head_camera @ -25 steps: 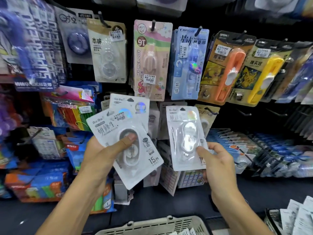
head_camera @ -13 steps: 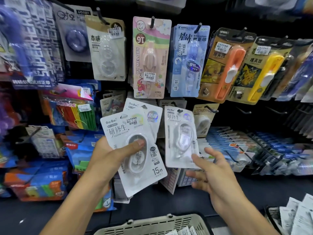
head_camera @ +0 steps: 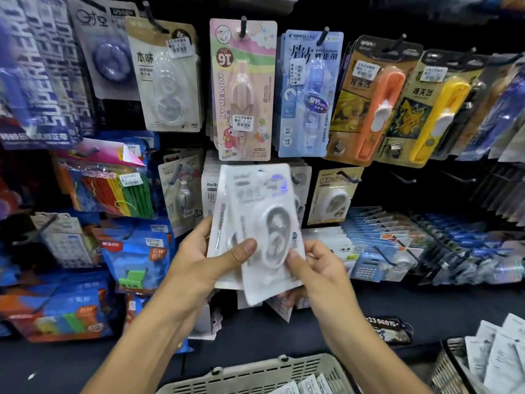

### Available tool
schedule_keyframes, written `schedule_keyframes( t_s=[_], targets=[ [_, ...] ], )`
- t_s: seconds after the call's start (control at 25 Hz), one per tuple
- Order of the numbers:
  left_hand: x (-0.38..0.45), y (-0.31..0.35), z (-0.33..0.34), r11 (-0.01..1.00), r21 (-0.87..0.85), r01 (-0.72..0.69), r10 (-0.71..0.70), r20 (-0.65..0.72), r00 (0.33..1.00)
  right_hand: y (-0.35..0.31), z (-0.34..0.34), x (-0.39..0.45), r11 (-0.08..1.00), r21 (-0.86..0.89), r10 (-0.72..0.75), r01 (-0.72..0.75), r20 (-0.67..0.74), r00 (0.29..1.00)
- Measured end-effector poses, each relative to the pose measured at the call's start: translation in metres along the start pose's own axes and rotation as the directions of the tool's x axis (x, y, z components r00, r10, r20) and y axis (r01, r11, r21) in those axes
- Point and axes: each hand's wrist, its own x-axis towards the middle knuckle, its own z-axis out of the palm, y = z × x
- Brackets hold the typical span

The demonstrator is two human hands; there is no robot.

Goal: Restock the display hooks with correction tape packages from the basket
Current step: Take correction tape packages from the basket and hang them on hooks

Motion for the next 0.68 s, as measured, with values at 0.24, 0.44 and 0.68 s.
schedule_keyframes(
  t_s=[0.24, 0.44, 0.68],
  targets=[
    [0.004, 0.004, -0.013, 0.996, 0.088, 0.010, 0.011, -0.232, 0.973, -0.017, -0.033, 0.010, 0.984, -0.172, -0.109, 0.049, -0.357, 0.928],
    [0.002, 0.009, -0.005, 0.997, 0.081, 0.011, 0.008, -0.227, 0.974, -0.018, -0.031, 0.003, 0.984, -0.169, -0.104, 0.050, -0.323, 0.941],
    [0.006, 0.005, 0.001, 0.998, 0.064, 0.018, -0.007, -0.171, 0.985, -0.010, -0.022, 0.003, 0.996, -0.030, 0.074, -0.080, -0.174, 0.982]
  ],
)
